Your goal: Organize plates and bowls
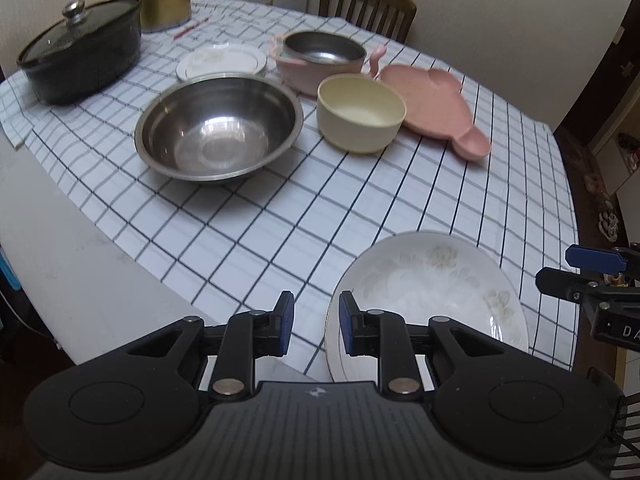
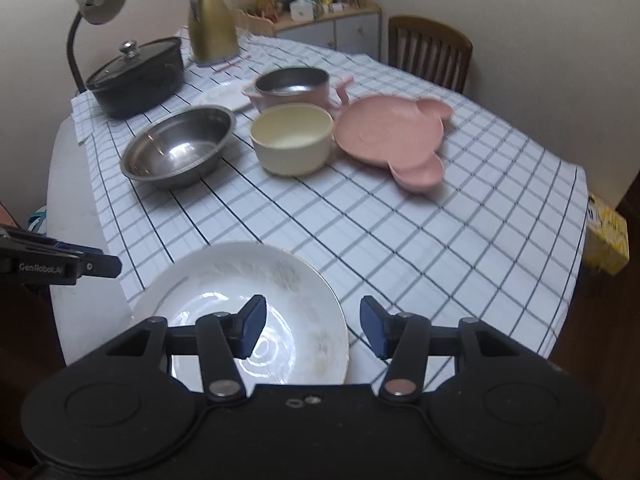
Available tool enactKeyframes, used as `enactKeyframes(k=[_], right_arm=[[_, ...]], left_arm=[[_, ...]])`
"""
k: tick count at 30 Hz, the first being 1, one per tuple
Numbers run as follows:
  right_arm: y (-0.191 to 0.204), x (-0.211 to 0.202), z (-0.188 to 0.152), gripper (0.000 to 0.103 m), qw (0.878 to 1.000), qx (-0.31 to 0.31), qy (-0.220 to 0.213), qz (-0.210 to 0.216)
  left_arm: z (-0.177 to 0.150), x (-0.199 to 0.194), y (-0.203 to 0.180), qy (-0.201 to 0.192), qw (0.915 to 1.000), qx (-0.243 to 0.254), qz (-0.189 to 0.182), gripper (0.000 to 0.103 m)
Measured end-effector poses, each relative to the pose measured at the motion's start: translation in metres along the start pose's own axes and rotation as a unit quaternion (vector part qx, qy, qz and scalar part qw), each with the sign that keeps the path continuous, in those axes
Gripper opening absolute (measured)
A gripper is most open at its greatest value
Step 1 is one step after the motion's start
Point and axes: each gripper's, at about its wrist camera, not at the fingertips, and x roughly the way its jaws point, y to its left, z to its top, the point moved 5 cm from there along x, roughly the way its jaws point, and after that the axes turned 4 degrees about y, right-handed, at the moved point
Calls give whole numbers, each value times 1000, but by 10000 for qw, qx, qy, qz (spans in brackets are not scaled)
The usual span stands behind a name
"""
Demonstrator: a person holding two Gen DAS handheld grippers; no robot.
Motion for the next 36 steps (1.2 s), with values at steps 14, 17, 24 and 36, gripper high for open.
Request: enactKeyframes(k=[14, 17, 24, 36], right_arm=[[45, -26, 53, 77, 9971, 28, -730, 199], [55, -25, 68, 82, 9964, 138, -815, 204], [83, -11, 113, 95, 9937, 405, -1045, 65], [133, 55, 197, 101, 9908, 848, -1025, -231]], left_arm=[[42, -36, 15, -830, 9960, 250, -223, 56], [55, -37, 29, -928, 9947, 319, -294, 56], [99, -35, 75, -1203, 9905, 533, -395, 72], [189, -2, 163, -1342, 9872, 771, -387, 77]])
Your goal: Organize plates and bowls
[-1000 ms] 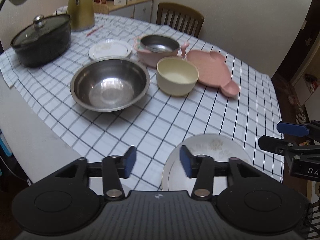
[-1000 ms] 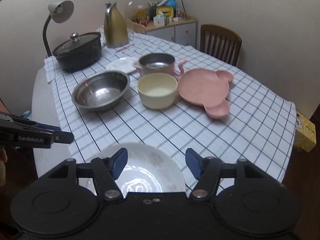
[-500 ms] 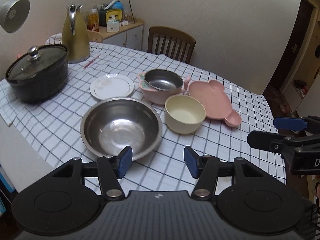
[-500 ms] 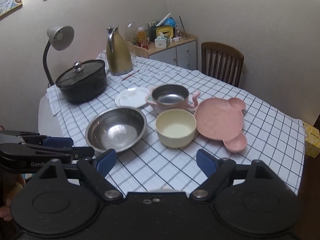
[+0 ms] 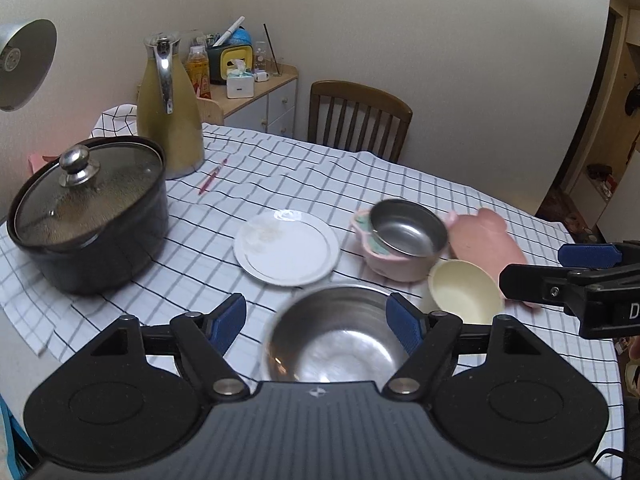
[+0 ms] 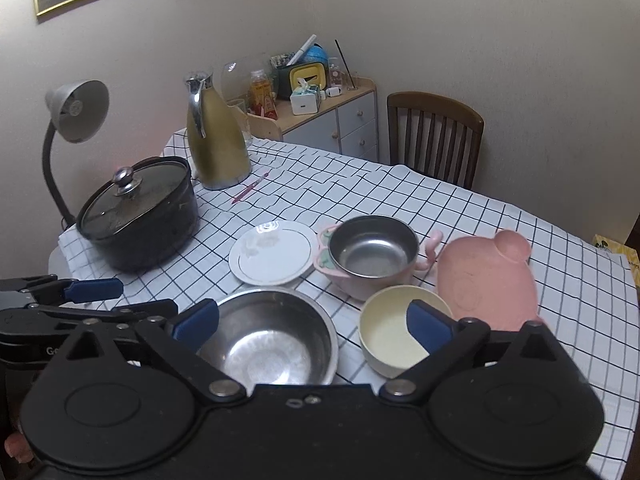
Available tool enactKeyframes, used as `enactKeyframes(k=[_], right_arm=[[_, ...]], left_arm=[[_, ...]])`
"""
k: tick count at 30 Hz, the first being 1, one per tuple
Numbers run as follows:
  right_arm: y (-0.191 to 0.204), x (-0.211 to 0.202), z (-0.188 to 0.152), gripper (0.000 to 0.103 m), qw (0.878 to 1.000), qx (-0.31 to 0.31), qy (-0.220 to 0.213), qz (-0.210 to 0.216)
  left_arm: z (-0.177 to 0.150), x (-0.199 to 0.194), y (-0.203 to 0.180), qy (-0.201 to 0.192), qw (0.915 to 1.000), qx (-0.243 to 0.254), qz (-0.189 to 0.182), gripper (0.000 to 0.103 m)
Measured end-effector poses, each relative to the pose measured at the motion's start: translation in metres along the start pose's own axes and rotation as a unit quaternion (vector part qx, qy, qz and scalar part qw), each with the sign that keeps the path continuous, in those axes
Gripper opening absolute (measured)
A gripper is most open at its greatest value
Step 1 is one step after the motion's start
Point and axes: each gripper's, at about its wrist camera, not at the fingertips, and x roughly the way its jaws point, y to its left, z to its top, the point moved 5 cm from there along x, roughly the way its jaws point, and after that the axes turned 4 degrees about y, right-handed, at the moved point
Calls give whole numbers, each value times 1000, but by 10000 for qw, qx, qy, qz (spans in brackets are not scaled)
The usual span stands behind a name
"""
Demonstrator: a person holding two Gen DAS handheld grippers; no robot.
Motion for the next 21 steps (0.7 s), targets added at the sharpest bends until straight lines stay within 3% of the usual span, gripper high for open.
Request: enactKeyframes(k=[6, 13, 21], right_arm=[[24, 46, 32, 101, 9997, 122, 152, -154], [31, 107, 84, 100, 9989, 65, 354, -295], [22, 208, 119, 97, 9929, -169, 1116, -366]], left_arm=[[28, 36, 40, 66, 9999, 15, 93, 77], [45, 93, 78, 447, 9985, -318, 18, 77], [51, 156, 99, 927, 9941, -570, -39, 77]])
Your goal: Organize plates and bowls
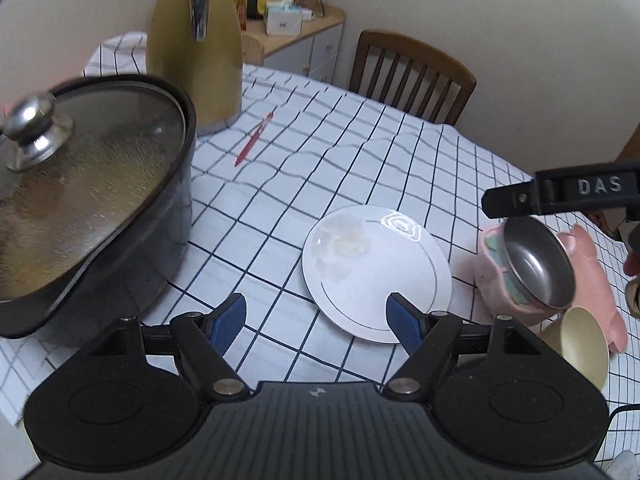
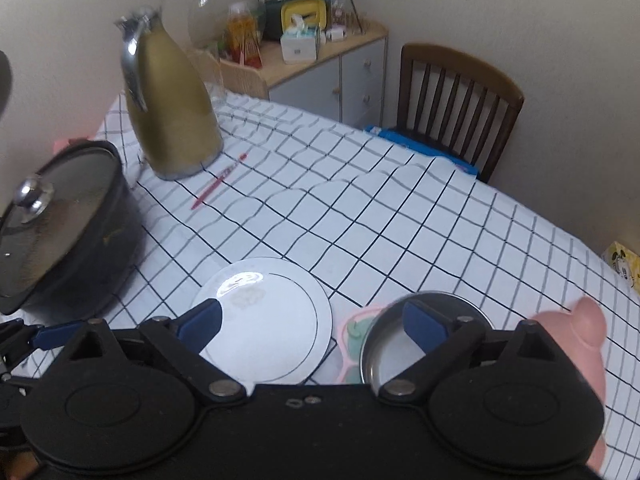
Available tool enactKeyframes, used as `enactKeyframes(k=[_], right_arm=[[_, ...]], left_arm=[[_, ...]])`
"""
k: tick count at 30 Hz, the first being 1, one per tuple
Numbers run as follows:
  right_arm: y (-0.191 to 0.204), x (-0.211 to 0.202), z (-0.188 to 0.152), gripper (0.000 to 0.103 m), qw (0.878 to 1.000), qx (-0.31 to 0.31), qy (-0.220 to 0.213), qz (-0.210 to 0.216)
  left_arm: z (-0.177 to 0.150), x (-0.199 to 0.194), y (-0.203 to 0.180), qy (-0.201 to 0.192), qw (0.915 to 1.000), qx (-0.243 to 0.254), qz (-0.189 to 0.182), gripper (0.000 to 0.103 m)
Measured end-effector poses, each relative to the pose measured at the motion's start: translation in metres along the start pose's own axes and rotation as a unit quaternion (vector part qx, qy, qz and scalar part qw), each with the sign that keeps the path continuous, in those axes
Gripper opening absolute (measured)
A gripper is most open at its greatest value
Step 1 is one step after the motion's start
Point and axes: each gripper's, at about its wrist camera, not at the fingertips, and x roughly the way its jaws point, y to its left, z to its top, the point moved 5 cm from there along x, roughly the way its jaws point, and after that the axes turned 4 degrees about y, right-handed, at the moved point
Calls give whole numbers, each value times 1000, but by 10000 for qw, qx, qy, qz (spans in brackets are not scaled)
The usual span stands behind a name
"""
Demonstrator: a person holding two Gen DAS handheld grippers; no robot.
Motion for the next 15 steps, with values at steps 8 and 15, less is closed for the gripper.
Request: enactKeyframes(k=[8, 15], right_arm=[[-7, 71, 21, 90, 9971, -57, 750, 128], [-14, 111, 32, 82, 9929, -99, 1167, 196]], left_arm=[[5, 54, 11, 592, 9956, -598, -419, 77], [2, 81, 14, 882, 9875, -1125, -673, 77]])
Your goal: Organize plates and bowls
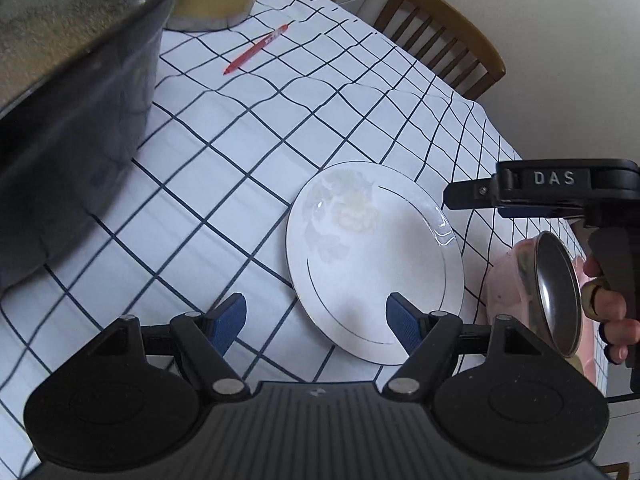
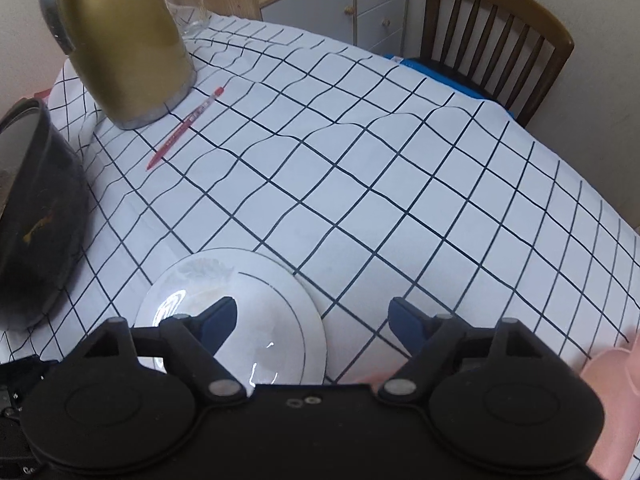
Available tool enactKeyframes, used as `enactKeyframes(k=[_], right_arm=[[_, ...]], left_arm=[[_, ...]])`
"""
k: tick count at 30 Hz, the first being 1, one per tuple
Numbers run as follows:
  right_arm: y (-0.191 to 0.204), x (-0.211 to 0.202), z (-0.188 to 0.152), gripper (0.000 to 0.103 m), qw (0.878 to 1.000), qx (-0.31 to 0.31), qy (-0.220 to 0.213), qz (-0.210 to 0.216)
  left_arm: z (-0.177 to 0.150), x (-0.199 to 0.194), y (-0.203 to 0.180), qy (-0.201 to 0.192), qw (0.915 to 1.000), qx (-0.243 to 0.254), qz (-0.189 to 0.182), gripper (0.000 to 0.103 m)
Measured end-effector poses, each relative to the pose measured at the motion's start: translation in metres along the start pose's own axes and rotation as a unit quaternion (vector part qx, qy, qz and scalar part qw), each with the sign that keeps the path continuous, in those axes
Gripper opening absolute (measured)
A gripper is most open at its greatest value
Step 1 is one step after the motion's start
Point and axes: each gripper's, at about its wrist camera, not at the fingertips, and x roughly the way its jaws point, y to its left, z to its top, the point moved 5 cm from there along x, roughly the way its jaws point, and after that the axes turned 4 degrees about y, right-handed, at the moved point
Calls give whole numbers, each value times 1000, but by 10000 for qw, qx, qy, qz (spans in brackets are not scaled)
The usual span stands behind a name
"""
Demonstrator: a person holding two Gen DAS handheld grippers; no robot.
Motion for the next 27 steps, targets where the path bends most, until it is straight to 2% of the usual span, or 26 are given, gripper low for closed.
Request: enactKeyframes(k=[3, 6, 8, 12, 16, 18, 19, 21, 27], right_arm=[[-4, 11, 7, 78, 9998, 69, 161, 32], [-7, 22, 8, 74, 9985, 213, 363, 350], [-8, 28, 7, 72, 9979, 184, 486, 385], [-10, 34, 7, 59, 9967, 183, 585, 525], [-10, 36, 6, 49, 9950, 142, 654, 738], [-9, 38, 5, 44, 9948, 79, 688, 752], [-9, 38, 6, 38, 9945, 66, 694, 781], [-8, 39, 6, 32, 9938, 62, 716, 854], [-12, 42, 1, 23, 9929, -41, 771, 905]], left_arm=[[3, 5, 7, 62, 9996, -269, -71, 76], [6, 6, 12, 52, 9986, -496, -195, 75], [9, 6, 12, 60, 9975, -600, -366, 74], [8, 9, 11, 181, 9956, -739, -539, 58], [8, 11, 15, 245, 9933, -937, -639, 48], [8, 12, 17, 276, 9925, -979, -678, 37], [8, 13, 17, 291, 9924, -990, -675, 36], [6, 12, 19, 301, 9916, -1037, -718, 34], [2, 14, 25, 309, 9897, -1110, -849, 26]])
